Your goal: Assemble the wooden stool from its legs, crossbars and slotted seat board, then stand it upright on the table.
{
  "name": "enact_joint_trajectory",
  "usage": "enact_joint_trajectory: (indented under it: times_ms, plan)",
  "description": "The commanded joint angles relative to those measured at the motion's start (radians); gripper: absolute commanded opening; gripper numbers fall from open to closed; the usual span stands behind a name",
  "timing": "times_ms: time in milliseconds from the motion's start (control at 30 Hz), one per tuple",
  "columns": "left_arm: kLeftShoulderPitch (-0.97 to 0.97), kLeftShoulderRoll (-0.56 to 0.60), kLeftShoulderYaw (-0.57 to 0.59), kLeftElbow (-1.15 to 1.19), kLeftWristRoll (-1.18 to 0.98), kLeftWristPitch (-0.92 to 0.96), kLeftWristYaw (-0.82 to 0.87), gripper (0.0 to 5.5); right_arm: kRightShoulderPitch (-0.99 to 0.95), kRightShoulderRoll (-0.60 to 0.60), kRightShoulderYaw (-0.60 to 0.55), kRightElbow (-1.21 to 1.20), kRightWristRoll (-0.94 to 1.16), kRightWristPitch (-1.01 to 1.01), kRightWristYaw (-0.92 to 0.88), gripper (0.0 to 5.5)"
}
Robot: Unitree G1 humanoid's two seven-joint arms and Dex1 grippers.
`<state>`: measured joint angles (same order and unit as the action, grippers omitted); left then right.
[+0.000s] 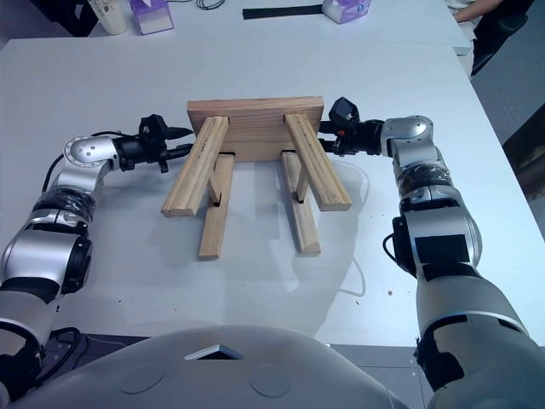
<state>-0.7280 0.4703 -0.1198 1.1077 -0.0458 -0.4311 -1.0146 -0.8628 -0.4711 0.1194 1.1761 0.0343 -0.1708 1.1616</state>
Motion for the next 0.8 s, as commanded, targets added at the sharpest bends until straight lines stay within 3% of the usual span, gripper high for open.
enact_joint_trajectory:
  times_ms: [33,400,800]
  plan:
    - [-0.043,-0.052,0.023,0.003,-0.005,0.039,0.010,1.75,-0.045,0.051,-0.025,-0.016,0.008,-0.019,-0.002,2.26]
    - [-0.100,-0.056,0.112,-0.067,-0.056,0.132,-0.014,1.75,-0.059,0.061,-0.108,-0.214,0.073,-0.015,0.007,2.26]
    - [-0.118,-0.046,0.186,-0.276,-0.144,0.279,-0.033,1.75,0.026,0.047,-0.086,-0.419,0.078,-0.072,0.007,2.26]
